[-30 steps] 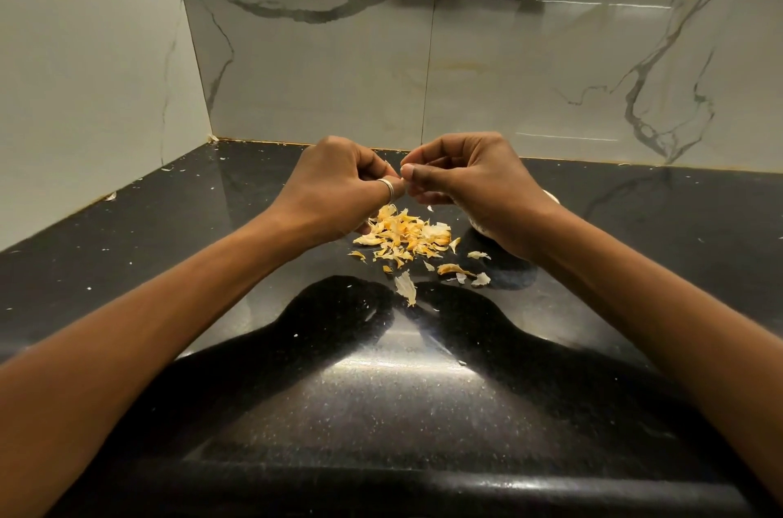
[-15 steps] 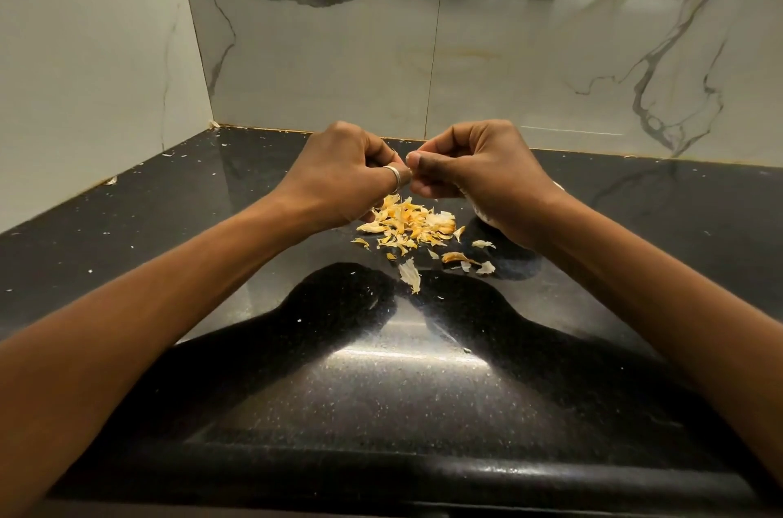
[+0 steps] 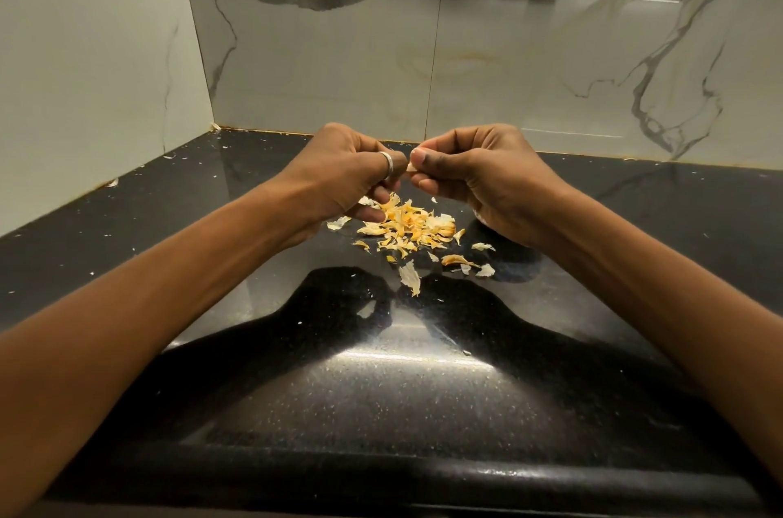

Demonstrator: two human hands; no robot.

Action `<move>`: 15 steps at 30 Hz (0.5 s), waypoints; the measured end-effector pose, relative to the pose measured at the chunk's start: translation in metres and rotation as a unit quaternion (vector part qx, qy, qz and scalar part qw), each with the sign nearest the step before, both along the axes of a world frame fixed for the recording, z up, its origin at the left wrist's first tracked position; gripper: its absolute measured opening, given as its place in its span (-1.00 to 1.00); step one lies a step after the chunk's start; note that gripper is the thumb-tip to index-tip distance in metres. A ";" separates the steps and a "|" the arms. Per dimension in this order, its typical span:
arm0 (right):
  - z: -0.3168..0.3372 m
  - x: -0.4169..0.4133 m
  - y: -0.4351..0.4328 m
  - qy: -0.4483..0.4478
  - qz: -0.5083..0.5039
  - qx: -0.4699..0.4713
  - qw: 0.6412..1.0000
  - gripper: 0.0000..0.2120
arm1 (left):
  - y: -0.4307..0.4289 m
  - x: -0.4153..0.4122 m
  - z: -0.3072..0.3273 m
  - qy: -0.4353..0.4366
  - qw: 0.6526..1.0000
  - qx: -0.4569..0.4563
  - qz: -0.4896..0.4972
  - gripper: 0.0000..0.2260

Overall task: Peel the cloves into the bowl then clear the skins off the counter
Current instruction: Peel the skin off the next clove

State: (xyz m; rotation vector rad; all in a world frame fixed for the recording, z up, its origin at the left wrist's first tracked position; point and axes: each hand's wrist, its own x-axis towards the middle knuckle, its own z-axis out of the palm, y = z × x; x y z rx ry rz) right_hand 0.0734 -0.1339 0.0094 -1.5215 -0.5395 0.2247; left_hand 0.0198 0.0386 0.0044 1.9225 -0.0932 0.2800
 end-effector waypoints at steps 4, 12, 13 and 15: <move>-0.002 0.001 0.001 -0.017 -0.004 -0.016 1.000 -0.98 | 0.002 0.002 -0.001 0.003 1.000 0.004 0.012 -0.85; -0.005 0.003 -0.002 -0.132 -0.031 -0.082 0.987 -0.92 | 0.002 0.004 -0.009 -0.171 0.957 0.223 0.068 -0.94; -0.005 0.003 -0.002 -0.132 -0.032 -0.084 0.987 -0.91 | 0.002 0.004 -0.010 -0.197 0.947 0.244 0.068 -0.93; -0.006 0.004 -0.002 -0.131 -0.029 -0.085 0.987 -0.91 | 0.002 0.005 -0.011 -0.236 0.925 0.287 0.075 -0.88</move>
